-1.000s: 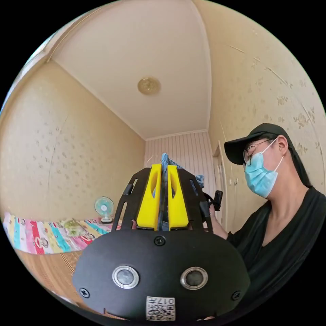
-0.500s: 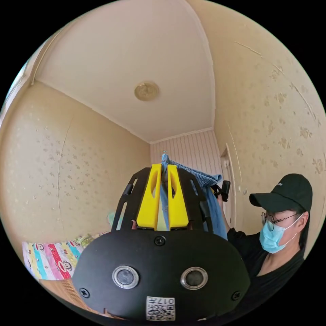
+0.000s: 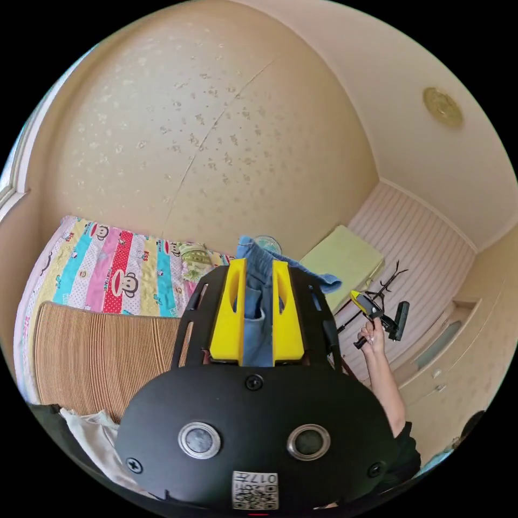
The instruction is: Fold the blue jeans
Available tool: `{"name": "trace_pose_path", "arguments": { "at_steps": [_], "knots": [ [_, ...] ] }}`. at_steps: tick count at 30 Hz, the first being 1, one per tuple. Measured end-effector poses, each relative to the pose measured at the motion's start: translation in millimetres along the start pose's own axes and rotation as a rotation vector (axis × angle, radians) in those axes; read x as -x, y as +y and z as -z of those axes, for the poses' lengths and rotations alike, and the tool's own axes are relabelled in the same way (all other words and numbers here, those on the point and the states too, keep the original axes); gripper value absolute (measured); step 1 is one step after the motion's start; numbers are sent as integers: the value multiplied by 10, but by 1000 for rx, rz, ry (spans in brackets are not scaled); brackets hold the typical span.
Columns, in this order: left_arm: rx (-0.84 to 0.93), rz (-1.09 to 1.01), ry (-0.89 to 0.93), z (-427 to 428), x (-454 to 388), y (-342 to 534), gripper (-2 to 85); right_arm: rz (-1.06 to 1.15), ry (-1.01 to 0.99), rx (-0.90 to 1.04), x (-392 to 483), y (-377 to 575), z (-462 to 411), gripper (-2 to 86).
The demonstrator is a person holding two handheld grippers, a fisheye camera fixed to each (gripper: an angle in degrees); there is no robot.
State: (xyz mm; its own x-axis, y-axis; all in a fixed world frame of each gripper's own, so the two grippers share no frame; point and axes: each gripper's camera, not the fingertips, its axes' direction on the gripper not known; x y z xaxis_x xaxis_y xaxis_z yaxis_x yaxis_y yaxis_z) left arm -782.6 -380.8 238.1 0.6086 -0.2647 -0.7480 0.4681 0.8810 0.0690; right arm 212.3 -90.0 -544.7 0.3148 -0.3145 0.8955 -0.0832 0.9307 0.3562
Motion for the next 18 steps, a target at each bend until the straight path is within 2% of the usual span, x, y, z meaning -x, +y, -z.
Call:
{"name": "trace_pose_path", "arguments": {
  "at_steps": [4,6,8,12,18],
  "knots": [
    [210,-161,17,-635,526,570,102,240,34,249,-199,834,-892,95],
    [411,-213,-65,-1074,984,1448,101,334,36,435,-501,1738,-1341,97],
    [537,-219,-104,-1304,1338,2228,102,333,14,545,-764,2413,-1531,98],
    [712,-65,-127,-1340,2085,3968,114,211,-196,807,-1062,3717,-1686,108],
    [672,148,-200,-764,2380,5569,112,-126,-487,885,-968,4806,-1542,110]
  ]
}}
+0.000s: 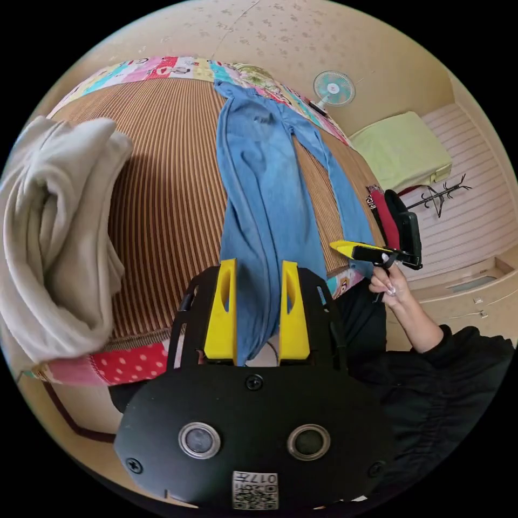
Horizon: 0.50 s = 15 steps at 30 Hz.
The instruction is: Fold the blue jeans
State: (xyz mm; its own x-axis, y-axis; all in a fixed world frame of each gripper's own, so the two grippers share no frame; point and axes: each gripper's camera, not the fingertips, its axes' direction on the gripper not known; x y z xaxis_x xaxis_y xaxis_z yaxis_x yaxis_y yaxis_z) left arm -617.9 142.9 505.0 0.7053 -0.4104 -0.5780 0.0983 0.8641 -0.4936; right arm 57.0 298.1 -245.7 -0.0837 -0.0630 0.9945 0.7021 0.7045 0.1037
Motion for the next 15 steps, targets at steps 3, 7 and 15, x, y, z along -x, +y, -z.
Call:
{"name": "trace_pose_path", "arguments": {
  "at_steps": [3,7,15],
  "knots": [
    [-71,4,-30,43,-30,311,63,-16,35,-121,100,213,126,79],
    [-27,44,131,232,149,308,21,20,20,50,158,-9,414,35],
    [-240,258,710,839,1490,985,-6,12,144,-35,51,274,1898,26]
  ]
}}
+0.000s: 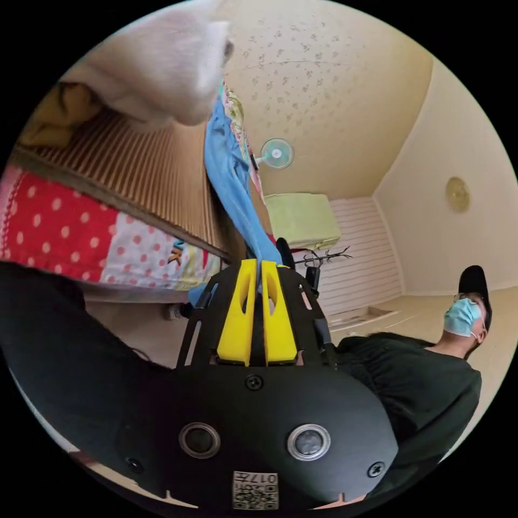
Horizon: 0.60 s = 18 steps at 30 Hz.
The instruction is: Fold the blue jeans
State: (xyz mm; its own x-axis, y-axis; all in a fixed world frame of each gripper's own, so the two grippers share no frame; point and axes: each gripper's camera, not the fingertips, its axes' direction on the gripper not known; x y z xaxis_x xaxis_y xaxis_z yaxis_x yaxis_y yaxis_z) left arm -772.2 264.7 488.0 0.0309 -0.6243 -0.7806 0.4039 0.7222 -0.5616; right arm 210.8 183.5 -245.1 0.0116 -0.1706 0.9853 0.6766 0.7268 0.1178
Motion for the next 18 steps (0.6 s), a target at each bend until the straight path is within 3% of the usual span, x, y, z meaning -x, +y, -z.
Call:
{"name": "trace_pose_path", "arguments": {
  "at_steps": [2,6,10,11,12,14,16,18],
  "knots": [
    [23,72,-116,171,143,110,-8,-83,157,91,-189,51,67,34],
    [-14,76,-248,591,62,323,-10,8,271,-119,-49,54,790,72],
    [-15,75,-262,798,-27,315,-10,80,549,-125,-56,-194,885,114],
    [-13,66,-252,813,-66,285,-10,78,531,-36,-228,-292,796,118],
    [-6,47,-241,802,-123,250,-10,67,516,-63,-325,-322,933,115],
    [11,24,-231,755,-230,200,-10,68,480,-40,-383,-376,1294,50],
    [23,-7,-216,706,-366,183,-10,45,292,-125,-426,-312,1898,39],
    [41,-40,-192,650,-516,212,-10,-38,-143,-415,-687,46,2936,35]
  ]
}}
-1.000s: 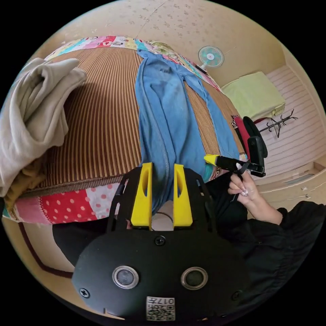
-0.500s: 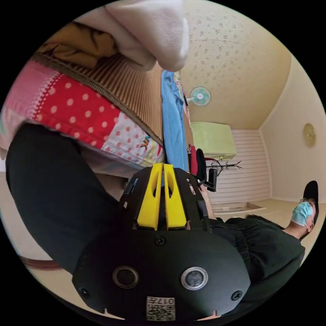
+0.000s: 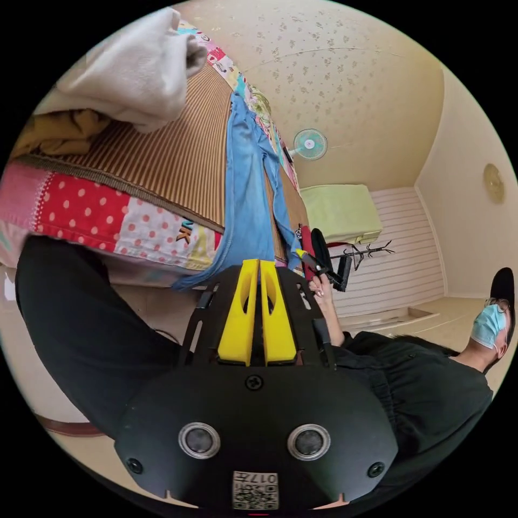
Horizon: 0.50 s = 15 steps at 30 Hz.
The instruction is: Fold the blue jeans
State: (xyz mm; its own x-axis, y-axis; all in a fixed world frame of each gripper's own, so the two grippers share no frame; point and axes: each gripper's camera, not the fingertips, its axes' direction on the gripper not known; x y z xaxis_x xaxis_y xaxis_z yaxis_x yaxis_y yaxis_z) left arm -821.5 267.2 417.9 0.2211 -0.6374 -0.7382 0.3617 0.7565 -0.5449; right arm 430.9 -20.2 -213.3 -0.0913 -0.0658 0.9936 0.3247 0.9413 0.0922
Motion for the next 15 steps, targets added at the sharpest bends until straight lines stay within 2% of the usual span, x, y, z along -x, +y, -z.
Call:
{"name": "trace_pose_path", "arguments": {
  "at_steps": [1,3,6,8,9,11,13,15],
  "knots": [
    [8,-5,6,-10,-27,11,-10,-46,-109,-77,-82,17,279,34],
    [50,-26,16,-62,-104,63,-10,-205,-477,-373,-571,274,1229,31],
    [126,-77,77,-213,-191,119,-10,-327,-750,-570,-1308,814,1932,30],
    [188,-96,134,-357,-231,144,-10,-437,-658,-610,-1644,1222,2209,30],
    [226,-108,141,-453,-269,163,-10,-484,-529,-576,-1801,1453,2339,30],
    [274,-134,114,-584,-350,201,-9,-512,-411,-496,-2004,1742,2433,30],
    [315,-157,89,-718,-441,247,-8,-554,-495,-528,-2208,2027,2476,30],
    [378,-214,94,-939,-619,314,-2,-545,-602,-695,-2222,2278,2564,30]
  ]
}}
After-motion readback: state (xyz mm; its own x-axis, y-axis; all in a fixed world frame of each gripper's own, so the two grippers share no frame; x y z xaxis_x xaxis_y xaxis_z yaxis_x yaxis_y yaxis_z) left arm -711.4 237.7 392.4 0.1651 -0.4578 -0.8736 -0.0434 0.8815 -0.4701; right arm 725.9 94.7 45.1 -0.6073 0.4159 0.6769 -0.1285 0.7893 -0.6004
